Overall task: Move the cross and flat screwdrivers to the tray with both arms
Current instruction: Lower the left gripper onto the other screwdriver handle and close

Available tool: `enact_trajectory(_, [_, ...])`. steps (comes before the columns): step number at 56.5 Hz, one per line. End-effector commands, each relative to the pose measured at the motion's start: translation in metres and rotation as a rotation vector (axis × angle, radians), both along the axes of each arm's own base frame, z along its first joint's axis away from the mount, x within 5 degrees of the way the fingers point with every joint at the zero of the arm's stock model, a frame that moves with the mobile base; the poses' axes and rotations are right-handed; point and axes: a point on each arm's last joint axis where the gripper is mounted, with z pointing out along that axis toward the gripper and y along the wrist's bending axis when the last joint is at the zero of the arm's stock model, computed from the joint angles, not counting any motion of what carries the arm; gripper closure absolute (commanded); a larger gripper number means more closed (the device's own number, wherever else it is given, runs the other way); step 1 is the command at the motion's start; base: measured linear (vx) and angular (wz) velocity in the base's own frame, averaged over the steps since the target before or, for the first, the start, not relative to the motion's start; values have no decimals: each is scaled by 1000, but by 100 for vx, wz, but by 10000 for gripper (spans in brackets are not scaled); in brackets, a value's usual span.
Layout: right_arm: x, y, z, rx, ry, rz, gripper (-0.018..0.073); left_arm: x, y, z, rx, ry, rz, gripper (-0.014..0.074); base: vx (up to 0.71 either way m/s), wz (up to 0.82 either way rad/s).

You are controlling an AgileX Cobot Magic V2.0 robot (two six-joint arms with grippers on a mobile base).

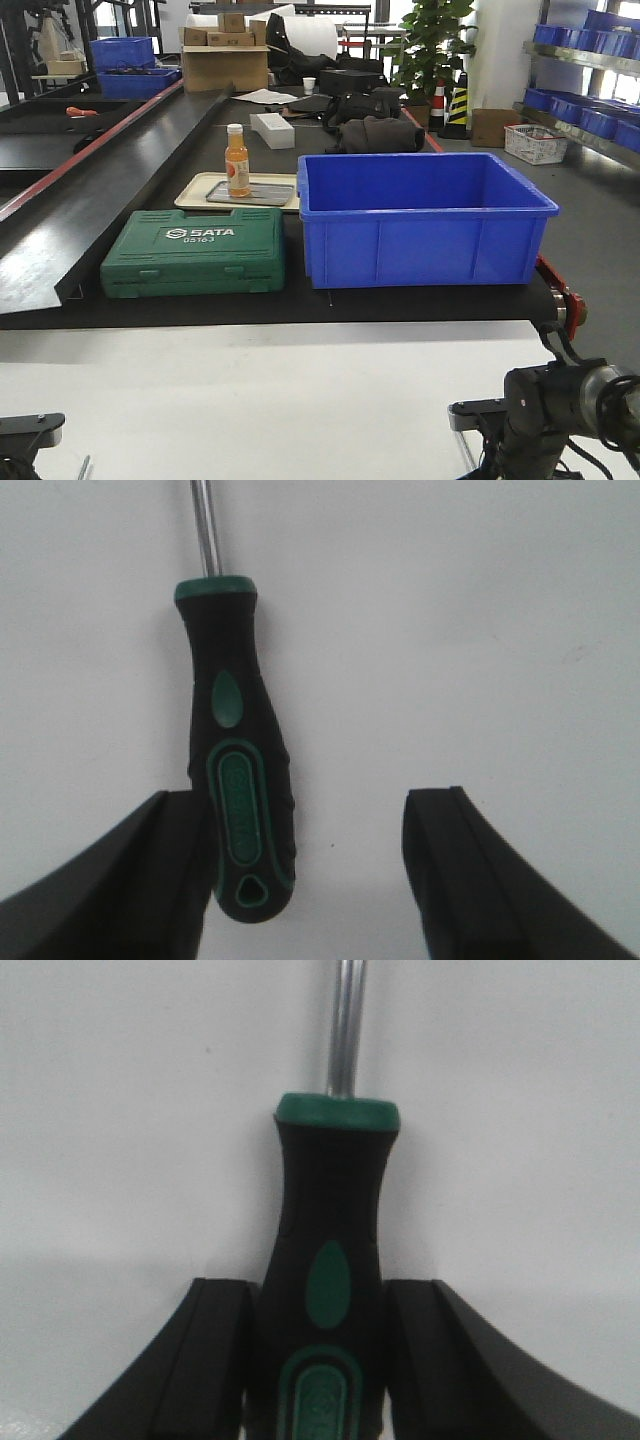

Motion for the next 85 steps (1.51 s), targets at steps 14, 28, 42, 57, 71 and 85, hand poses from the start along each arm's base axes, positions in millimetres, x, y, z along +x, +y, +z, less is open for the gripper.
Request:
enact_trajectory(14, [5,3,14,29,-59,-13,567,6,-1,16,-10,-93,25,68,0,0])
enact_trajectory(28, [4,3,14,28,-55,-13,567,7,2,16,26,-106,31,68,0,0])
enact_trajectory(42, [5,3,14,28,-57,-13,567,9,3,9,36,-84,44,68,0,0])
enact_trajectory(57, [5,3,14,29,-61,-13,567,12,2,-24,47,27,43,74,0,0])
enact_trajectory(71, [5,3,14,30,-65,-13,567,18,2,-34,47,9,46,74,0,0])
enact_trajectory(85, [5,3,14,30,-66,-13,567,19,2,-44,50,31,45,74,0,0])
